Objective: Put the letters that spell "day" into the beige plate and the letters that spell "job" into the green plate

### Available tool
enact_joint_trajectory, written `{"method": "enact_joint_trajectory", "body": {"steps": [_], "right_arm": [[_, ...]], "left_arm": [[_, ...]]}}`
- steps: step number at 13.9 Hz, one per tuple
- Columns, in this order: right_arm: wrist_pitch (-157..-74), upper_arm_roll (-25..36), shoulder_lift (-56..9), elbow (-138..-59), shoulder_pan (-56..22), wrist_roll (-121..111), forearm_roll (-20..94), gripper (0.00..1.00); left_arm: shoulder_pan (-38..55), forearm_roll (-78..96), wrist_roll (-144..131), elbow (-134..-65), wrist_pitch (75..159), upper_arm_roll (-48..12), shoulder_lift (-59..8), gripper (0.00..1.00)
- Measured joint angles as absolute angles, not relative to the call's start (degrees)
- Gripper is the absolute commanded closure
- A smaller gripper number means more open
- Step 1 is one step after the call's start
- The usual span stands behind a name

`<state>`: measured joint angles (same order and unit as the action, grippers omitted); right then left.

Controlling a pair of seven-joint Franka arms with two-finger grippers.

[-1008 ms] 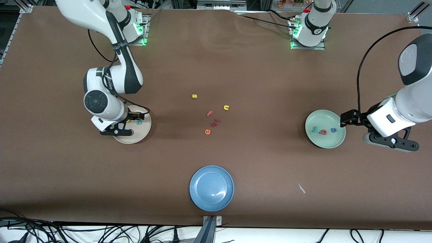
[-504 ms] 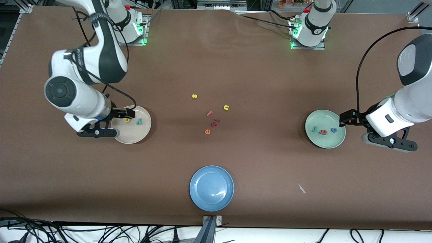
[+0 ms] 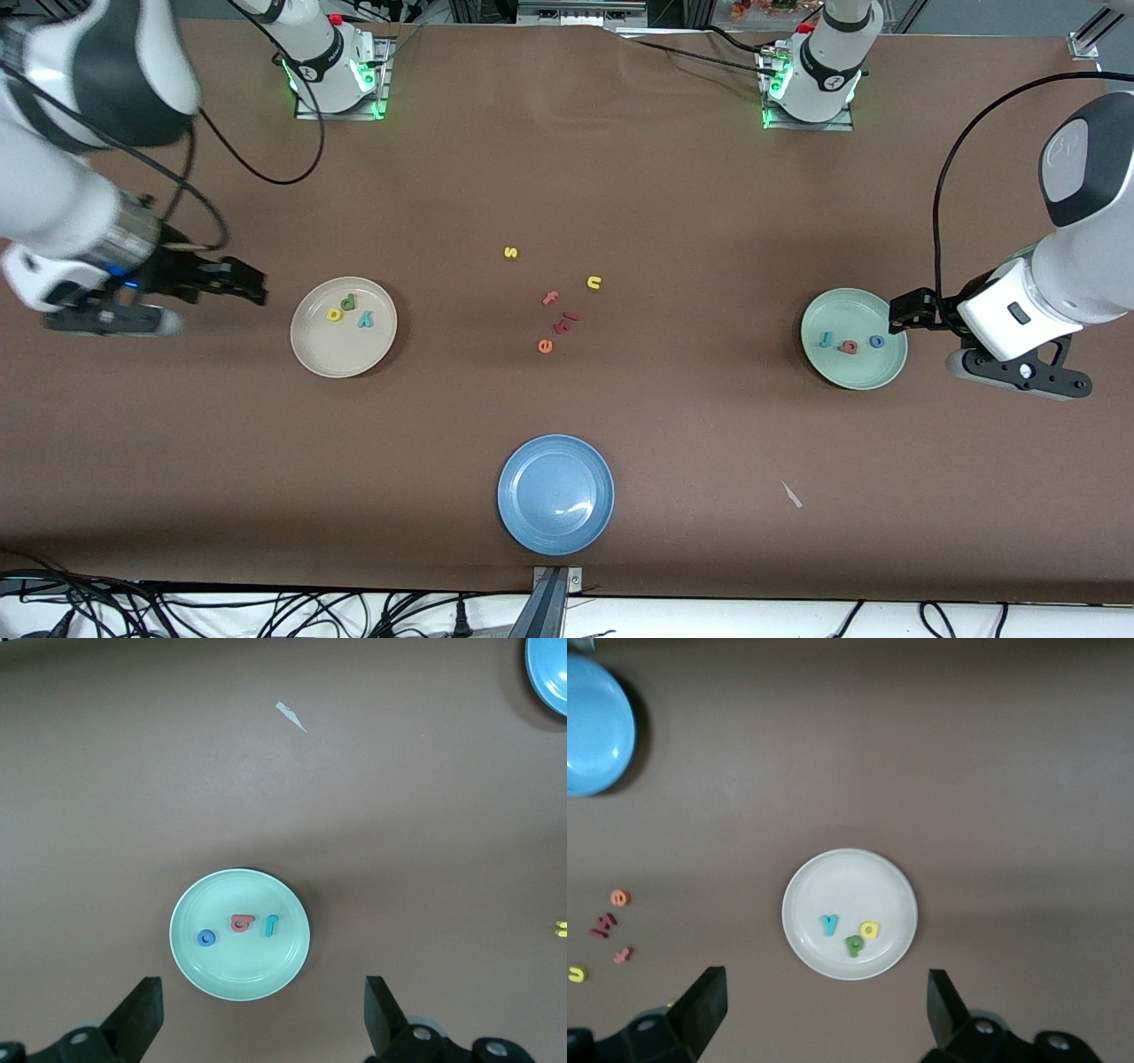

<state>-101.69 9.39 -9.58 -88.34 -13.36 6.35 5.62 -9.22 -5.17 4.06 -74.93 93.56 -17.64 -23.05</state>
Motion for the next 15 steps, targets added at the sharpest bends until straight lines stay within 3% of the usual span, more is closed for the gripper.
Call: {"method": "enact_joint_trajectory", "body": {"steps": [5,15], "right_arm": [[-95.4,2.3,-1.5,-92.6,-5.2,6.0,4.8,0.00],[-97.5,-1.5,-0.2,-96.3,-4.4,4.7,0.1,0.00]], "left_arm": [[-9.3,-6.2,4.1,-74.9,93.7,-17.5,-23.0,0.00],[-9.6,-7.2,4.1,-74.8,94.2,-17.5,-23.0,0.00]]}}
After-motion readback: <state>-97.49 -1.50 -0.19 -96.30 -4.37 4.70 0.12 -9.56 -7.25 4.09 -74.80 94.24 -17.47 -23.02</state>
